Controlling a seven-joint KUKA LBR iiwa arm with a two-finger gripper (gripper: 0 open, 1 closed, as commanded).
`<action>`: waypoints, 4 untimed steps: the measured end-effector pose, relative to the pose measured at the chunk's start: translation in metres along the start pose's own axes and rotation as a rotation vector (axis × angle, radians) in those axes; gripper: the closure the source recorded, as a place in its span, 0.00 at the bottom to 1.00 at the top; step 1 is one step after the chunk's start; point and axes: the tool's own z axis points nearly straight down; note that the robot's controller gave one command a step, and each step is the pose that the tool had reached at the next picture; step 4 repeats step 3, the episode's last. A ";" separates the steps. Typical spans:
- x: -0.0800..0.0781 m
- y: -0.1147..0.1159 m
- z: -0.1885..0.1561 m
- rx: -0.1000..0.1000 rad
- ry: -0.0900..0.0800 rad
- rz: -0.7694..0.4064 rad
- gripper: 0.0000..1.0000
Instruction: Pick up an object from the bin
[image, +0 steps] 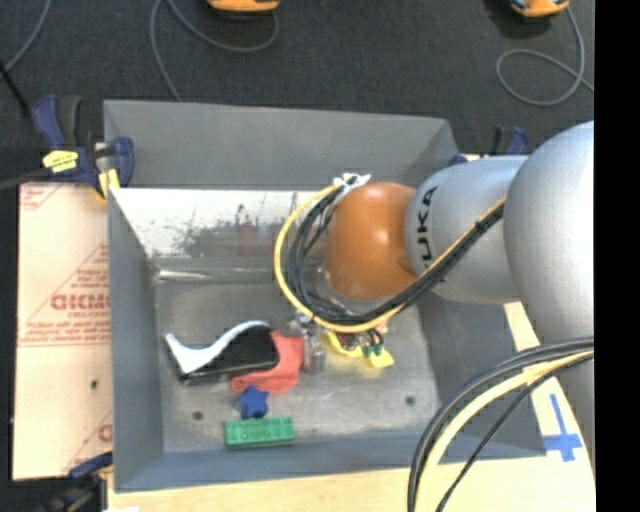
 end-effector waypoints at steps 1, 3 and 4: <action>0.005 -0.009 -0.102 0.000 0.002 -0.029 1.00; 0.014 -0.015 -0.225 0.001 0.001 -0.025 1.00; 0.014 -0.015 -0.225 0.001 0.001 -0.025 1.00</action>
Offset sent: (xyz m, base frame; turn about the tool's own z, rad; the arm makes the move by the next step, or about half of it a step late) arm 0.0000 0.0000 0.0000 0.0000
